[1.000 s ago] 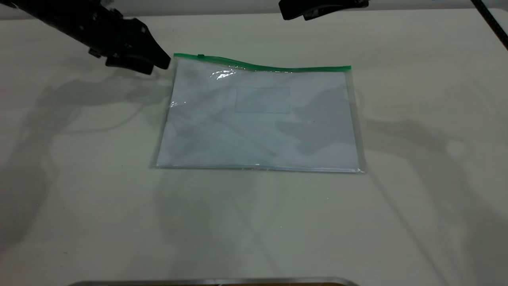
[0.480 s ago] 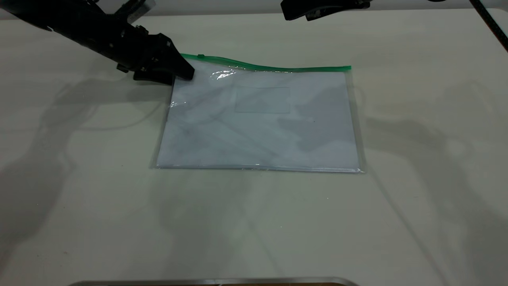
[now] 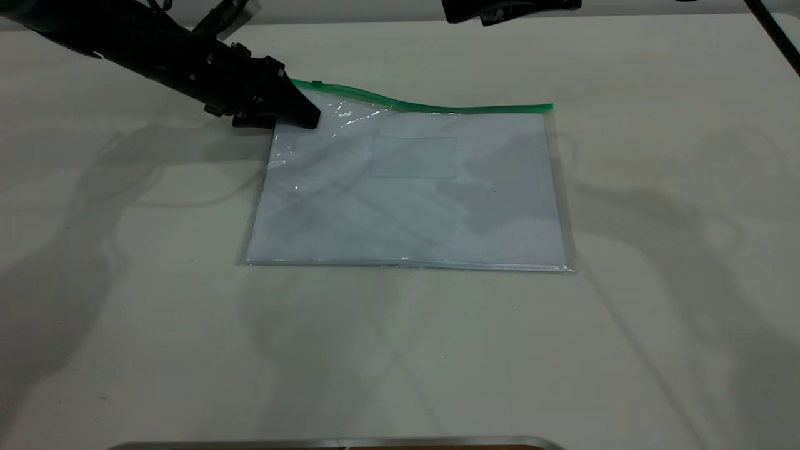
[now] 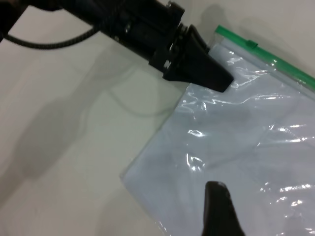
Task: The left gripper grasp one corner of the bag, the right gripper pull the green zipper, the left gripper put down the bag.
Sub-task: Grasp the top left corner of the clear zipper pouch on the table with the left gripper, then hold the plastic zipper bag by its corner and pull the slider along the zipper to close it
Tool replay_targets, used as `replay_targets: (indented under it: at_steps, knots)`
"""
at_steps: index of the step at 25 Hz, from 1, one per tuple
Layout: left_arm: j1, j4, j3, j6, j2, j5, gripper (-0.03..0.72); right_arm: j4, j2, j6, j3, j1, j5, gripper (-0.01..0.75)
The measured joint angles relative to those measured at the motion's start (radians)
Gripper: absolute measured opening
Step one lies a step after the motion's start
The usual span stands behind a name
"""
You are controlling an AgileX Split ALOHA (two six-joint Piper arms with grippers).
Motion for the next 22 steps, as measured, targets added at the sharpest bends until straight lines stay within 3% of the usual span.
replay_targets:
  at_steps: [3, 5, 12, 19, 22]
  knots:
    - [0.0, -0.001, 0.0, 0.004, 0.0, 0.008, 0.11, 0.004, 0.005, 0.003, -0.002, 0.0, -0.015, 0.505]
    - [0.0, -0.004, -0.001, 0.012, 0.0, 0.017, 0.055, 0.004, 0.026, 0.003, -0.028, 0.0, -0.015, 0.505]
    - [0.0, 0.011, -0.001, 0.116, -0.001, 0.115, 0.053, -0.046, 0.235, 0.003, -0.298, 0.0, 0.063, 0.505]
    - [0.0, 0.068, -0.001, 0.242, -0.002, 0.175, 0.053, -0.118, 0.493, 0.003, -0.659, 0.0, 0.313, 0.505]
    - [0.0, 0.068, -0.001, 0.36, -0.002, 0.169, 0.053, -0.129, 0.579, 0.003, -0.773, 0.0, 0.358, 0.505]
